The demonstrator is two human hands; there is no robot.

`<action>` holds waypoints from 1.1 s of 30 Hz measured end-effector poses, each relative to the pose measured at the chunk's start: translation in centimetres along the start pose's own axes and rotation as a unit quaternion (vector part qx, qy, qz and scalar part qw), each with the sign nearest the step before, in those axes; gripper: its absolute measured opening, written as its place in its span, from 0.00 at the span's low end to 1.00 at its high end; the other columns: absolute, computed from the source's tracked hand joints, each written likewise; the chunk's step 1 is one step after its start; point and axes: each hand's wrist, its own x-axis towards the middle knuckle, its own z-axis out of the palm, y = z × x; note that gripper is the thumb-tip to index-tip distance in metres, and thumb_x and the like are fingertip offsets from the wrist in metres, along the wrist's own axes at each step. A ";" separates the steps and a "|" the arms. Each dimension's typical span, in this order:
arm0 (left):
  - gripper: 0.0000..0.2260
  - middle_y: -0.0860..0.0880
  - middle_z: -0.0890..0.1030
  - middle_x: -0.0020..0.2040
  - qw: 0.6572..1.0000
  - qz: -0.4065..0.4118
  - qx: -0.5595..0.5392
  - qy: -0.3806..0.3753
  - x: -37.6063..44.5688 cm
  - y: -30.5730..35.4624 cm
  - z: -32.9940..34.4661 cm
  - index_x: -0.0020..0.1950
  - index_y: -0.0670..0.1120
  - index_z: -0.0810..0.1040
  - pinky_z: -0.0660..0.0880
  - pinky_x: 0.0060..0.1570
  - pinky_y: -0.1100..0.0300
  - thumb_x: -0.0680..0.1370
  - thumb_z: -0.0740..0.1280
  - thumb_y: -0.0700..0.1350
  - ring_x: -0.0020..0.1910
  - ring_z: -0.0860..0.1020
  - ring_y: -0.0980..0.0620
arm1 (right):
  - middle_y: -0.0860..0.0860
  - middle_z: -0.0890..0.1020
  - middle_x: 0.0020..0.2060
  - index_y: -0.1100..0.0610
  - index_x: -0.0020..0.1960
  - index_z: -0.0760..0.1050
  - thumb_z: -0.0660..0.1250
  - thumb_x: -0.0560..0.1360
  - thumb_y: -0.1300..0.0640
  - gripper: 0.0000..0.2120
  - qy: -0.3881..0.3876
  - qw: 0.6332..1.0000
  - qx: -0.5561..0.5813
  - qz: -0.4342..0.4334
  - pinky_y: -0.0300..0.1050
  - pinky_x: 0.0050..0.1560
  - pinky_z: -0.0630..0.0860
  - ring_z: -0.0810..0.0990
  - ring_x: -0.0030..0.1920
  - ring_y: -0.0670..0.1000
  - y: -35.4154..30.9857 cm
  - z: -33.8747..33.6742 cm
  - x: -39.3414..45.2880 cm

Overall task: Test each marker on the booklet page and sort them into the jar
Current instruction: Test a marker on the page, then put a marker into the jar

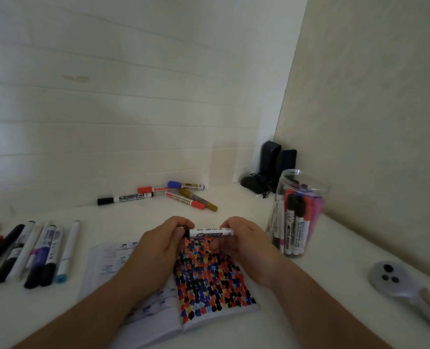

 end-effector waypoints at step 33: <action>0.08 0.63 0.78 0.45 0.985 0.036 0.154 -0.066 0.3 -0.6 0.9 0.54 0.62 0.76 0.72 0.51 0.60 0.84 0.59 0.59 0.48 0.73 0.63 | 0.51 0.84 0.53 0.40 0.68 0.66 0.68 0.82 0.53 0.19 0.310 0.827 -0.371 -0.286 0.48 0.43 0.85 0.87 0.43 0.50 -13.3 -11.4 -1.3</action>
